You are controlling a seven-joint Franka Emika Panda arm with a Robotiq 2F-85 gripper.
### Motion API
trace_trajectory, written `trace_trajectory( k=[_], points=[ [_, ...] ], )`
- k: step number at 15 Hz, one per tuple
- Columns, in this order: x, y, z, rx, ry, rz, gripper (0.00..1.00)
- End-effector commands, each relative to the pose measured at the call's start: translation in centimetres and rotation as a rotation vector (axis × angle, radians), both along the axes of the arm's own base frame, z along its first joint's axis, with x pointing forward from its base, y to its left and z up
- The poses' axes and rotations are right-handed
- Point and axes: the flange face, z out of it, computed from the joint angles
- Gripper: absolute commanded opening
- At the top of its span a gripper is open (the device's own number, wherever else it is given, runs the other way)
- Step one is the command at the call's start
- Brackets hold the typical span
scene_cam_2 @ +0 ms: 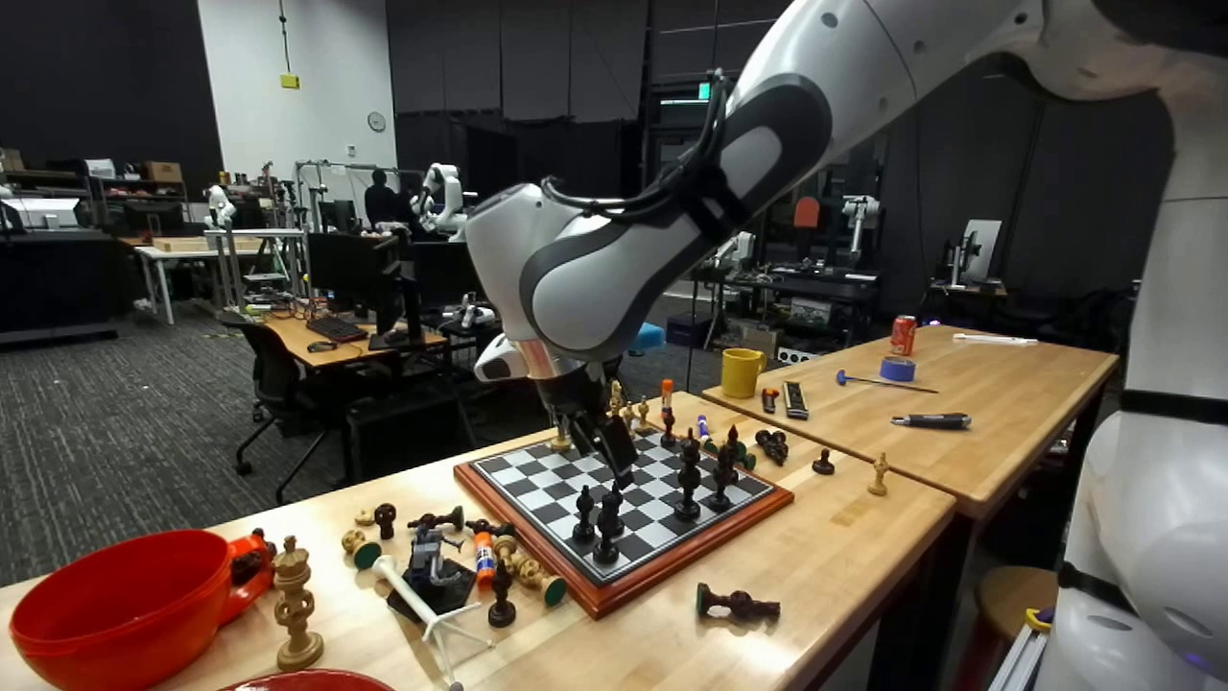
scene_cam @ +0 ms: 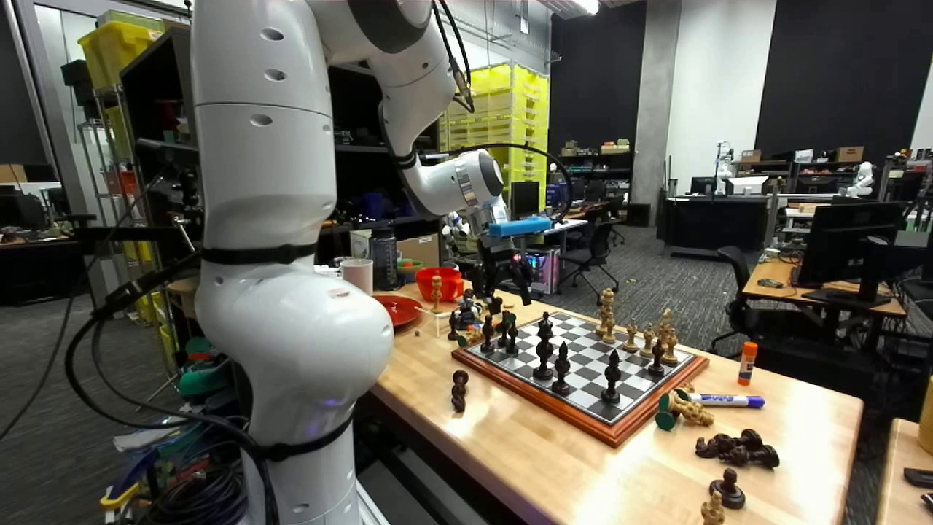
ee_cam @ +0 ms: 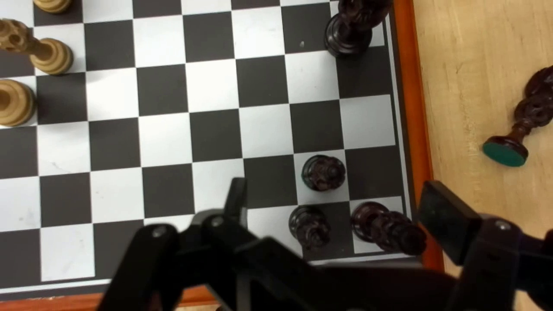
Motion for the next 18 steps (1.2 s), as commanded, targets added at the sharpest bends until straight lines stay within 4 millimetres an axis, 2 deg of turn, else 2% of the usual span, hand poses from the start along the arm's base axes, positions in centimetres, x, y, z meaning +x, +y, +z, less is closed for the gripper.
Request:
trace_trajectory(
  k=[1, 3, 4, 6, 9, 13, 14, 15, 16, 18],
  points=[
    [-0.9, 0.8, 0.8, -0.015, -0.022, 0.004, 0.96],
    [-0.9, 1.3, 0.6, -0.015, -0.024, 0.008, 0.71],
    [-1.0, 1.5, 0.6, -0.013, -0.024, 0.012, 0.71],
    [-1.0, 1.8, 0.6, -0.013, -0.027, 0.017, 0.62],
    [-0.9, 2.2, 0.4, -0.017, -0.028, 0.025, 0.54],
    [-0.9, 2.5, 0.1, -0.024, -0.024, 0.032, 0.63],
    [-0.9, 2.5, 0.1, -0.025, -0.024, 0.033, 0.63],
    [-1.0, 2.5, 0.1, -0.026, -0.024, 0.034, 0.68],
    [-1.0, 2.5, 0.1, -0.026, -0.024, 0.035, 0.65],
    [-1.0, 2.6, 0.1, -0.026, -0.025, 0.036, 0.66]
  ],
)
